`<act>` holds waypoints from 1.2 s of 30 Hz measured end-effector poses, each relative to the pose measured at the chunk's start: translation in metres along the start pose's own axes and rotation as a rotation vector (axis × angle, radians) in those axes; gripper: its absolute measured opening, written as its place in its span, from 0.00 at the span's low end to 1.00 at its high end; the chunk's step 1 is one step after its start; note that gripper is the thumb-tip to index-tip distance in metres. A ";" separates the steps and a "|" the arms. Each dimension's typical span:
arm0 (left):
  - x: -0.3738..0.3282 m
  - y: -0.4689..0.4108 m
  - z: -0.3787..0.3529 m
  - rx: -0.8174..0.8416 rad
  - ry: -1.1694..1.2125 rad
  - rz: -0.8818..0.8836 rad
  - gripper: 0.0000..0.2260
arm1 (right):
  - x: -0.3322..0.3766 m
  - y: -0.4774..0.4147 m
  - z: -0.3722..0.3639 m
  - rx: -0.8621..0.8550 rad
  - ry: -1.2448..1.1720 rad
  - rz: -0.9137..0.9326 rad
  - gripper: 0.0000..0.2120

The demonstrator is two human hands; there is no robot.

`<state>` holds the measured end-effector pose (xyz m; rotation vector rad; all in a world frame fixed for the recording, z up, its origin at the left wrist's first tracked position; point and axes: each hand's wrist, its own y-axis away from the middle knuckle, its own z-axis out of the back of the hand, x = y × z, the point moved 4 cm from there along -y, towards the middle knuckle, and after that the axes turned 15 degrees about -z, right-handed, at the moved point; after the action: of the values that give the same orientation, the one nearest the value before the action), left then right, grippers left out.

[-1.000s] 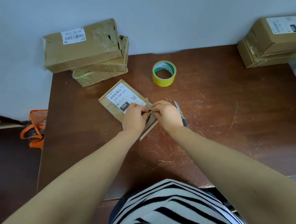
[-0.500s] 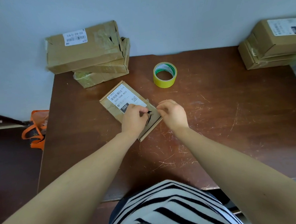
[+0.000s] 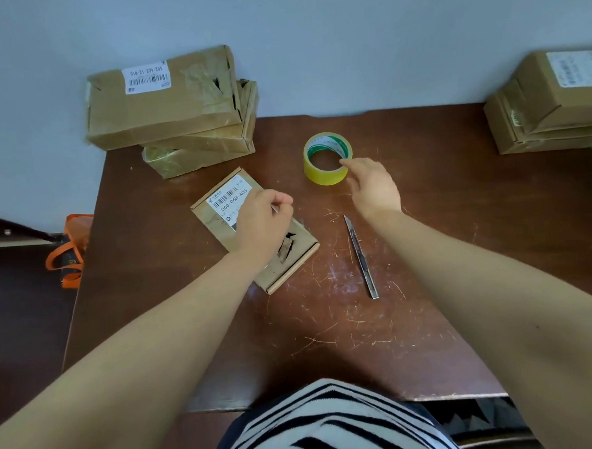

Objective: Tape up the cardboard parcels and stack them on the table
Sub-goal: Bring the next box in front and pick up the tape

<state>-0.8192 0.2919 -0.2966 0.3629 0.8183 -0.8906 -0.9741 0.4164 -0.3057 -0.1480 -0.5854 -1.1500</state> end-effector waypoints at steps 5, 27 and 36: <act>-0.015 -0.011 -0.005 -0.057 0.068 0.032 0.09 | 0.013 -0.030 -0.015 0.078 0.431 0.257 0.26; -0.071 -0.024 0.008 -0.002 0.205 -0.231 0.17 | -0.009 0.058 0.037 0.057 -0.482 -0.010 0.11; -0.097 -0.013 0.008 -0.076 0.248 -0.403 0.05 | -0.014 0.085 0.064 0.112 -0.560 -0.102 0.09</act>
<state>-0.8604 0.3321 -0.2175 0.2465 1.1774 -1.1999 -0.9252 0.4888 -0.2432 -0.3528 -1.1612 -1.1723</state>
